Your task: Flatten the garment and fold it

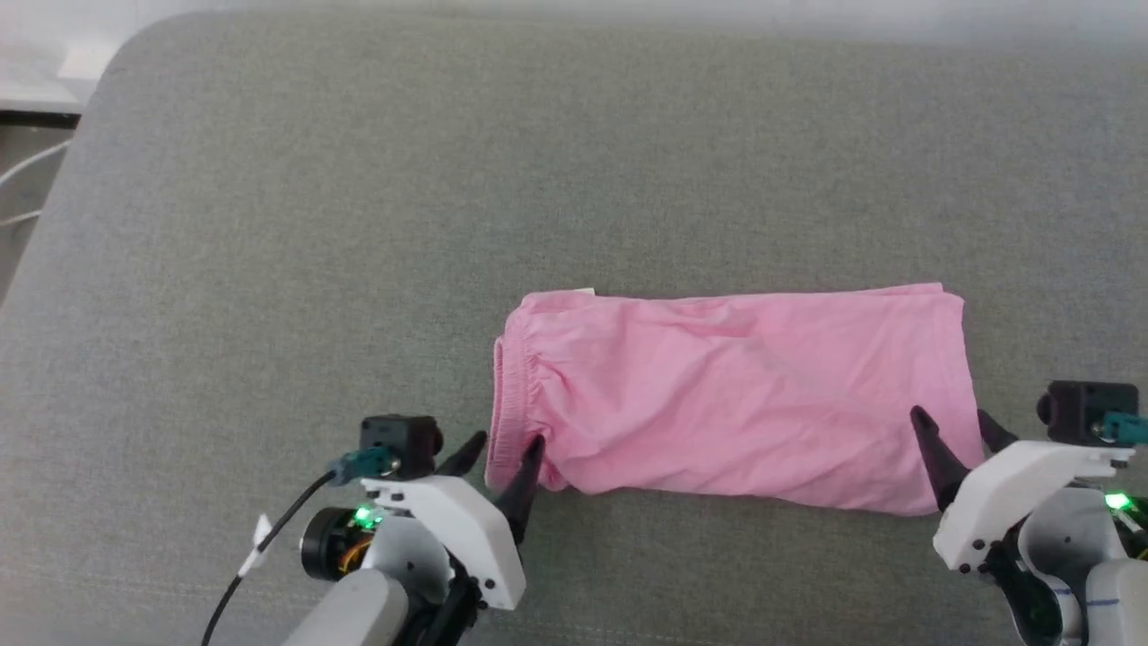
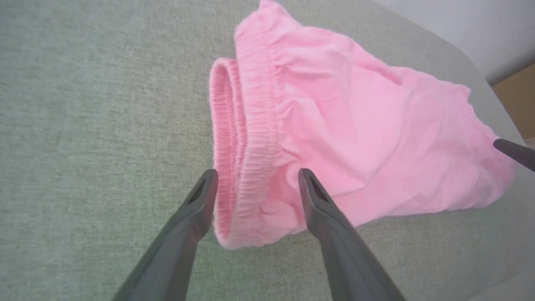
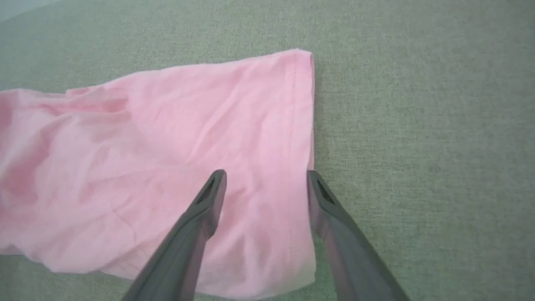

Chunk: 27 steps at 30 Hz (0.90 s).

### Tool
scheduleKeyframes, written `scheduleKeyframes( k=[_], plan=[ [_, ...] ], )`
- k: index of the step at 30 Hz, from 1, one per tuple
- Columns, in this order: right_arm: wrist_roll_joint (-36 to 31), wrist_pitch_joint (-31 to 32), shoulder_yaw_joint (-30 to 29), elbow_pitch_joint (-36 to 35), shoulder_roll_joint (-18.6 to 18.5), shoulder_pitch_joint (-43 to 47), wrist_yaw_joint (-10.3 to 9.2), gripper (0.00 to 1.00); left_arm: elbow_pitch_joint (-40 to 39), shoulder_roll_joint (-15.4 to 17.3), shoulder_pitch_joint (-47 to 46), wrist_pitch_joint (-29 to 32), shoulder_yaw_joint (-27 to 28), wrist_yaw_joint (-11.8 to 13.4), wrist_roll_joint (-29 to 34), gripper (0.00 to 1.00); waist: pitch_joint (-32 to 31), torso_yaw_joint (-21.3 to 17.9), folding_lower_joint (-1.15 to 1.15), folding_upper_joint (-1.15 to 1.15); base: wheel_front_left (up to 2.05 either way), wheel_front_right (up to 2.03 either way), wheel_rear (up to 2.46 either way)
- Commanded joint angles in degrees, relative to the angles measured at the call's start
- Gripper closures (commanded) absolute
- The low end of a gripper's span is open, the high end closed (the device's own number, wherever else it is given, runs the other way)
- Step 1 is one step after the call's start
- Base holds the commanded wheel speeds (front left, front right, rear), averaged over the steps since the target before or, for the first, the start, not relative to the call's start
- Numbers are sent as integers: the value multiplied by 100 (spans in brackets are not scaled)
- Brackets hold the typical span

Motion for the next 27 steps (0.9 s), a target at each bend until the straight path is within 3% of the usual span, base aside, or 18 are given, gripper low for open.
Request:
scheduleKeyframes(
  k=[1,12,20,27],
  plan=[
    [35,-147,-22,-78,11,98,-5,0,-71,29,82,-198,83,-43,23,0,-133,1,0,0,0,0,0],
    [48,-1171,-197,-161,11,-8,-5,0,-35,64,-77,-2394,829,97,711,0,-238,2,0,0,0,0,0],
    [107,-1321,-367,455,11,-399,-5,0,-233,-463,-365,-2492,1821,-328,1757,0,-169,46,0,0,0,0,0],
    [141,-1011,-580,1534,11,-1081,-5,0,-118,-851,-262,-2494,2458,-724,2478,0,-117,-7,0,0,0,0,0]
  ],
)
